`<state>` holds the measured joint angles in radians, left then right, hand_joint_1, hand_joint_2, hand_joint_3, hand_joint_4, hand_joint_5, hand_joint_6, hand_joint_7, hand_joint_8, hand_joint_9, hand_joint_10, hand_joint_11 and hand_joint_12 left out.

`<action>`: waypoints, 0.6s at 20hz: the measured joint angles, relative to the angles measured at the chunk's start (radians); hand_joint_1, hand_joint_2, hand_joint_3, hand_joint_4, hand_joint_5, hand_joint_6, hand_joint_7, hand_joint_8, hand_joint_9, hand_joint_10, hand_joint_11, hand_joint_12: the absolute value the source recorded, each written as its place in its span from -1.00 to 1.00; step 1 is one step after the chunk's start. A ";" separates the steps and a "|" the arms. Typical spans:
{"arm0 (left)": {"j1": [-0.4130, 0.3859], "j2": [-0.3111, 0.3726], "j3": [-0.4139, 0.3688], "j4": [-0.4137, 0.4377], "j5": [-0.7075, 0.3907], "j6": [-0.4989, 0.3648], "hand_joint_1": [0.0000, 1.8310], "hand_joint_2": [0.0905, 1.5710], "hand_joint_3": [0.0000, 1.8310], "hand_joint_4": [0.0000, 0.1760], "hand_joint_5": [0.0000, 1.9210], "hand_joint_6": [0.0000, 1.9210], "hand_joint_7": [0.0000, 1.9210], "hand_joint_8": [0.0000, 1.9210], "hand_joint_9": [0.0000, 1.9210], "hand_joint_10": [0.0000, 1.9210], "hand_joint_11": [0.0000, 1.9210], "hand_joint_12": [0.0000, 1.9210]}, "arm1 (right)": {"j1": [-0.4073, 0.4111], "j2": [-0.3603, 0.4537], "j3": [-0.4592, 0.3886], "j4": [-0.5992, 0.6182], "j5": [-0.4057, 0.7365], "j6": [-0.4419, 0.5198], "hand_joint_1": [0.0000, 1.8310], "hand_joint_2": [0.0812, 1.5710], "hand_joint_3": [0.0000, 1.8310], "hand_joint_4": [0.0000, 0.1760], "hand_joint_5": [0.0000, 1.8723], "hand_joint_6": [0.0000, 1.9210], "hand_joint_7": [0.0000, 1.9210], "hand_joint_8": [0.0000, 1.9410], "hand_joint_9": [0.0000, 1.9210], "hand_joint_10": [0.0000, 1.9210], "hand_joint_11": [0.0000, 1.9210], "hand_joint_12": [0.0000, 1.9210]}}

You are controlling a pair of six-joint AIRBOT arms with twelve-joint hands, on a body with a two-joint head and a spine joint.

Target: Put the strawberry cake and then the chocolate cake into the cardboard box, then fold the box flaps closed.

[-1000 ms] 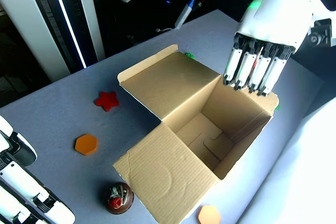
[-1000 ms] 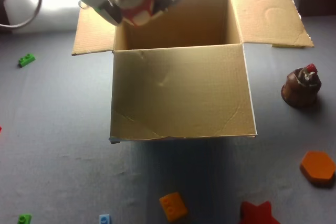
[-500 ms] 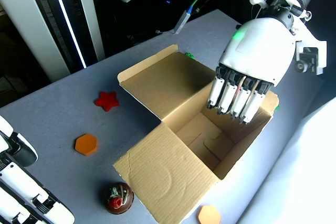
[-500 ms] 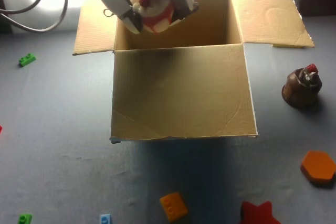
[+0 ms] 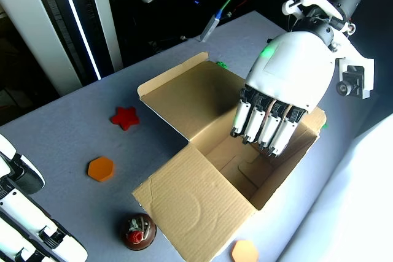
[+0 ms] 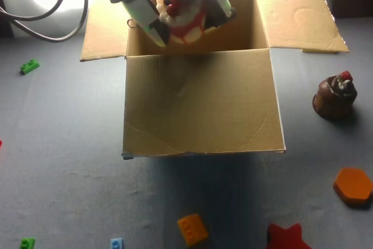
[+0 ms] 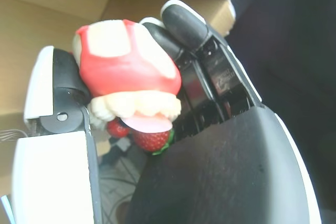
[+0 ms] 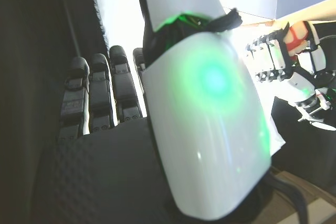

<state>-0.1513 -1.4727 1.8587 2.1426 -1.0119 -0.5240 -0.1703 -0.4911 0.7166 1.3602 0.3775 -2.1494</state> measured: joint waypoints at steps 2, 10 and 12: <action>0.005 0.000 -0.002 -0.005 0.000 0.001 -0.06 0.57 -1.00 -1.00 -0.52 -0.97 -0.40 -0.99 -0.33 -0.90 -0.70 0.13 | 0.000 -0.001 0.000 0.000 -0.001 0.000 0.20 0.26 -1.00 -1.00 -1.00 -1.00 -0.91 -0.99 -0.94 -0.98 -1.00 -0.80; -0.010 0.000 0.004 -0.001 0.006 0.009 -0.28 0.30 -1.00 -0.79 -0.88 -1.00 -0.82 -1.00 -0.77 -1.00 -1.00 -0.08 | 0.000 -0.002 0.000 0.000 0.000 0.000 0.19 0.26 -1.00 -1.00 -0.97 -0.99 -0.92 -1.00 -0.95 -0.99 -1.00 -0.84; -0.011 0.000 0.004 0.000 0.009 0.012 -0.35 0.30 -1.00 -0.84 -0.89 -1.00 -0.83 -1.00 -0.80 -1.00 -1.00 -0.16 | 0.000 -0.004 0.000 0.000 0.001 0.000 0.20 0.26 -1.00 -1.00 -0.97 -0.99 -0.92 -1.00 -0.94 -0.99 -1.00 -0.82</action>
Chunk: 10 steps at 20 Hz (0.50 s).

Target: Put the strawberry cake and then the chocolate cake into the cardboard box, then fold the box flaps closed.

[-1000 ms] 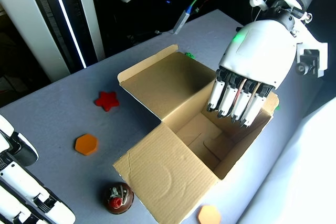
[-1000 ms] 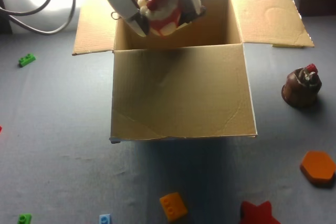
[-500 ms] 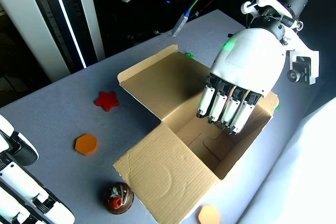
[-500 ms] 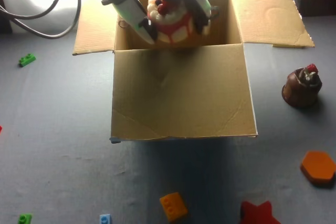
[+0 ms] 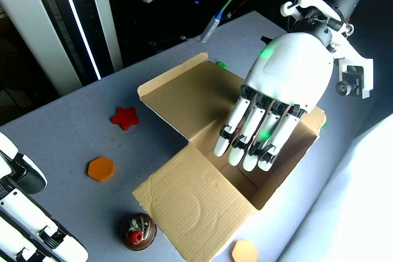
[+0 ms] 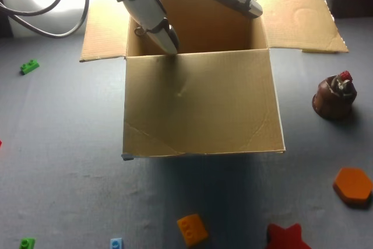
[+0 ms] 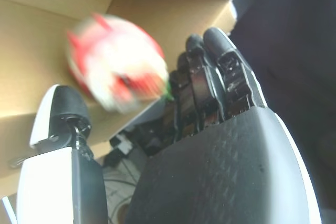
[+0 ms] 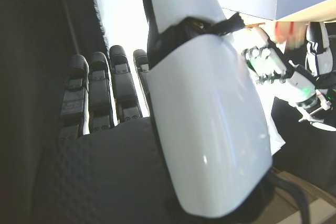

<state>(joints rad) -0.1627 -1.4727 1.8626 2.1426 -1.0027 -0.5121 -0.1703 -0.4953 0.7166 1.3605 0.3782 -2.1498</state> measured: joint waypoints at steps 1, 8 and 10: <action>0.000 0.000 0.000 0.004 0.000 0.002 -0.34 0.29 -1.00 -0.86 -0.89 -1.00 -0.84 -1.00 -0.80 -1.00 -1.00 -0.18 | 0.000 -0.002 0.000 0.000 0.000 0.000 0.18 0.26 -1.00 -1.00 -0.98 -1.00 -0.91 -1.00 -0.93 -0.99 -1.00 -0.76; -0.027 0.019 0.063 0.018 -0.013 0.008 -0.42 0.29 -1.00 -1.00 -0.85 -0.99 -0.83 -1.00 -0.80 -1.00 -1.00 -0.19 | -0.023 -0.069 0.061 0.000 0.000 0.093 0.13 0.27 -1.00 -1.00 -0.98 -1.00 -0.93 -1.00 -0.95 -1.00 -1.00 -0.78; -0.040 0.045 0.067 0.029 -0.028 0.008 -0.48 0.32 -0.99 -1.00 -0.85 -0.99 -0.82 -1.00 -0.79 -0.99 -1.00 -0.20 | -0.046 -0.110 0.103 -0.008 -0.013 0.156 0.13 0.28 -1.00 -1.00 -1.00 -1.00 -0.95 -1.00 -0.96 -1.00 -1.00 -0.85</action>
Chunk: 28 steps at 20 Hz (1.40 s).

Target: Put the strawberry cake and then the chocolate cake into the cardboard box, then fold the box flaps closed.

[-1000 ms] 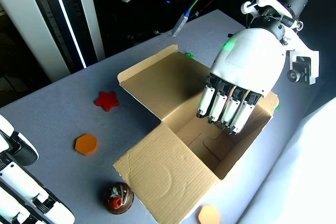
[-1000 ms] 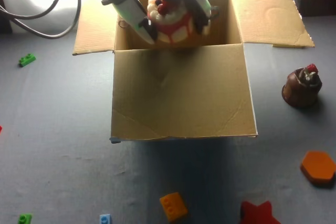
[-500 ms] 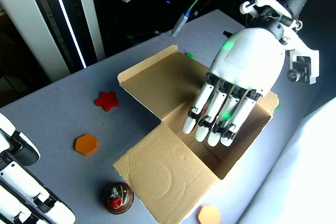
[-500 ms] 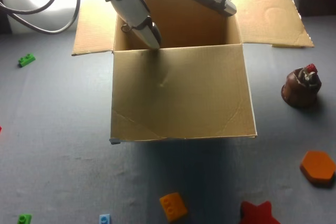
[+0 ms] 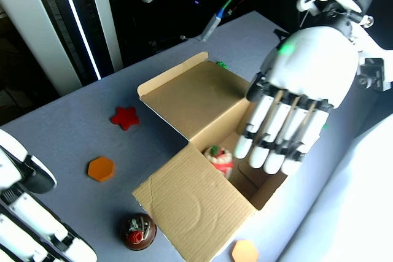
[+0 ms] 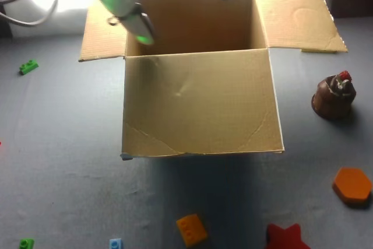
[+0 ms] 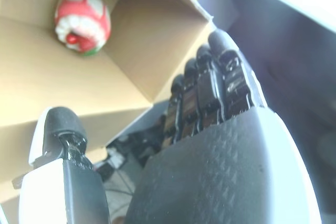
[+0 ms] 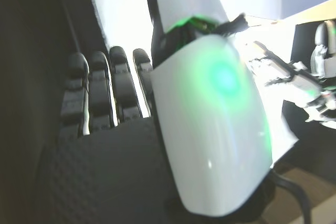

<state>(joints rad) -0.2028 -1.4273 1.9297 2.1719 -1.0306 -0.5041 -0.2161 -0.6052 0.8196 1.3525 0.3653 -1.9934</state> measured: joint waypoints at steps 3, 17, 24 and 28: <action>-0.009 0.058 0.001 0.015 -0.014 -0.011 -0.61 0.36 -0.99 -1.00 -0.86 -1.00 -0.81 -1.00 -0.77 -0.99 -1.00 -0.22 | -0.037 -0.064 0.058 0.004 -0.050 0.088 0.09 0.30 -0.99 -1.00 -1.00 -1.00 -0.98 -1.00 -0.96 -1.00 -1.00 -0.91; 0.083 0.397 -0.196 0.036 -0.014 -0.060 -0.70 0.41 -0.99 -1.00 -0.87 -1.00 -0.83 -1.00 -0.79 -1.00 -1.00 -0.23 | -0.104 -0.309 0.265 -0.001 -0.010 0.168 0.16 0.26 -1.00 -1.00 -1.00 -1.00 -0.93 -0.99 -0.95 -0.99 -1.00 -0.99; 0.259 0.510 -0.307 -0.067 -0.005 -0.061 -0.69 0.41 -1.00 -1.00 -0.87 -1.00 -0.82 -1.00 -0.78 -0.99 -1.00 -0.23 | -0.126 -0.408 0.335 0.001 0.032 0.173 0.16 0.25 -1.00 -1.00 -1.00 -1.00 -0.90 -1.00 -0.93 -1.00 -1.00 -0.79; 0.351 0.516 -0.303 -0.196 0.005 -0.061 -0.68 0.41 -1.00 -1.00 -0.87 -1.00 -0.80 -1.00 -0.76 -0.99 -1.00 -0.19 | -0.126 -0.457 0.375 0.001 0.030 0.174 0.17 0.25 -1.00 -1.00 -1.00 -1.00 -0.96 -1.00 -0.94 -1.00 -1.00 -0.90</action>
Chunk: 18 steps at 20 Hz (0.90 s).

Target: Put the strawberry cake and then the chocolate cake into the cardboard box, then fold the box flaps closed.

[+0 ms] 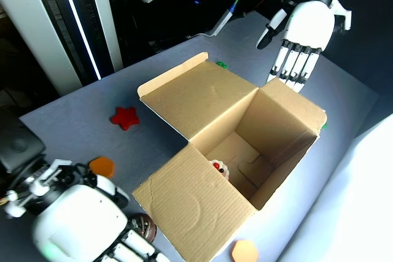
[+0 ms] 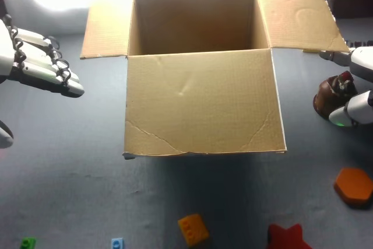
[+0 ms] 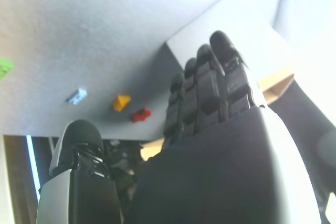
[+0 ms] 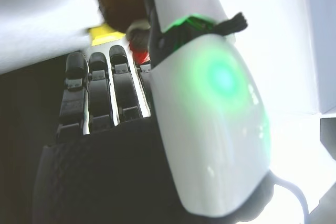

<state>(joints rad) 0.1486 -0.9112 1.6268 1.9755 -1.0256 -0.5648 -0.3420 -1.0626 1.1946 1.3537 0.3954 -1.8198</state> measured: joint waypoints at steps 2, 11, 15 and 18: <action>0.056 0.006 0.000 -0.067 0.008 0.000 -0.66 0.42 -1.00 -1.00 -0.87 -1.00 -0.81 -1.00 -0.77 -1.00 -1.00 -0.22 | -0.013 -0.019 0.019 -0.002 0.010 0.000 0.18 0.23 -1.00 -1.00 -1.00 -1.00 -0.94 -1.00 -0.94 -1.00 -1.00 -0.85; 0.106 0.025 -0.022 -0.190 0.035 0.048 -0.68 0.43 -1.00 -1.00 -0.88 -1.00 -0.82 -1.00 -0.77 -1.00 -1.00 -0.18 | -0.026 -0.031 0.029 0.000 0.015 0.001 0.22 0.24 -1.00 -1.00 -1.00 -1.00 -0.92 -0.99 -0.93 -0.99 -1.00 -0.82; 0.118 0.030 -0.028 -0.191 0.039 0.067 -0.70 0.44 -0.99 -1.00 -0.88 -1.00 -0.81 -1.00 -0.76 -1.00 -1.00 -0.21 | -0.025 -0.031 0.029 -0.001 0.016 0.001 0.25 0.26 -1.00 -1.00 -0.69 -0.90 -0.56 -0.93 -0.64 -0.87 -1.00 -0.07; 0.119 0.033 -0.042 -0.185 0.048 0.087 -0.70 0.44 -1.00 -1.00 -0.87 -1.00 -0.81 -1.00 -0.76 -1.00 -1.00 -0.18 | -0.022 -0.026 0.029 -0.004 0.025 0.002 0.30 0.45 -1.00 -1.00 -0.21 0.01 -0.05 0.00 -0.35 0.02 -0.82 0.79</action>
<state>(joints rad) 0.2672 -0.8783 1.5852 1.7905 -0.9779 -0.4778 -0.3637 -1.0882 1.2236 1.3499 0.4206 -1.8183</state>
